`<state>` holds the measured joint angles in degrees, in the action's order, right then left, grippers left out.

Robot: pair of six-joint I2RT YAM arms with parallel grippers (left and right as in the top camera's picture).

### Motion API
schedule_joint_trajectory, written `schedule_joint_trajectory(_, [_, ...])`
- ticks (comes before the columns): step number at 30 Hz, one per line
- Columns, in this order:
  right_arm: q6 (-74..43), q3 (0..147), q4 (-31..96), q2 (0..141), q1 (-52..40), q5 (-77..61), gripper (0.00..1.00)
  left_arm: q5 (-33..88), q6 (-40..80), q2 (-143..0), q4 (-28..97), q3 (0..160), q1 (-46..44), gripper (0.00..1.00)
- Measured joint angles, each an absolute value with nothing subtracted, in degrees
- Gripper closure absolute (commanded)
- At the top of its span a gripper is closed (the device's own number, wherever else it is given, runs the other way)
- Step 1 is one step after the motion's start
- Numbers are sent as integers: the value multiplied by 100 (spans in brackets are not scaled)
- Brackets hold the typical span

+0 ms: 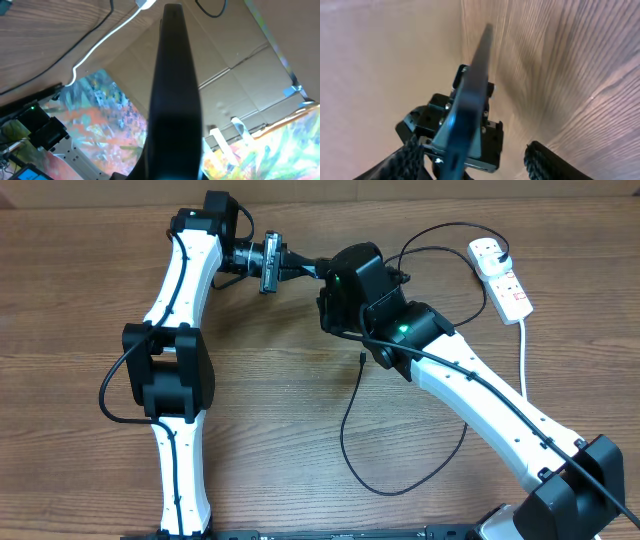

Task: Plug charger to phone and switch on socket
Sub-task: 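Reposition the phone between both grippers, bottom end toward the right, then release the phone and lower the right gripper onto the cable's USB-C plug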

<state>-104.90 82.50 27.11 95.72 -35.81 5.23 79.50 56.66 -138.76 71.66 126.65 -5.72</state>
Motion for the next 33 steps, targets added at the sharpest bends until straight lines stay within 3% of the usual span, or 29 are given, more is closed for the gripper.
schedule_joint_trajectory(3, [-9988, 8250, 2753, 9572, -3559, 489, 14, 7745, 5666, -13876, 7153, 12665, -567, 96])
schedule_joint_trajectory(10, [-8322, 8250, 3415, 9572, -3168, 467, 8, 6820, 5544, -13876, 7153, 12665, -432, 96])
schedule_joint_trajectory(14, [-6650, 8261, 4158, 9570, -2635, 314, 0, 6119, 4768, -13876, 7155, 12665, -64, 96])
schedule_joint_trajectory(21, [-4971, 8211, 4840, 9566, -2451, 237, 0, 5321, 2145, -13876, 7703, 12665, 54, 96])
schedule_joint_trajectory(28, [-4604, 7616, 4576, 9553, -2460, 185, 0, 4775, 231, -13876, 7926, 12665, -311, 96])
schedule_joint_trajectory(30, [-4563, 7472, 4493, 9553, -2475, 161, 5, 4641, 1, -13876, 7881, 12665, -397, 96])
schedule_joint_trajectory(33, [-4475, 7323, 4351, 9559, -2504, 128, 21, 4464, -200, -13876, 7843, 12665, -517, 96])
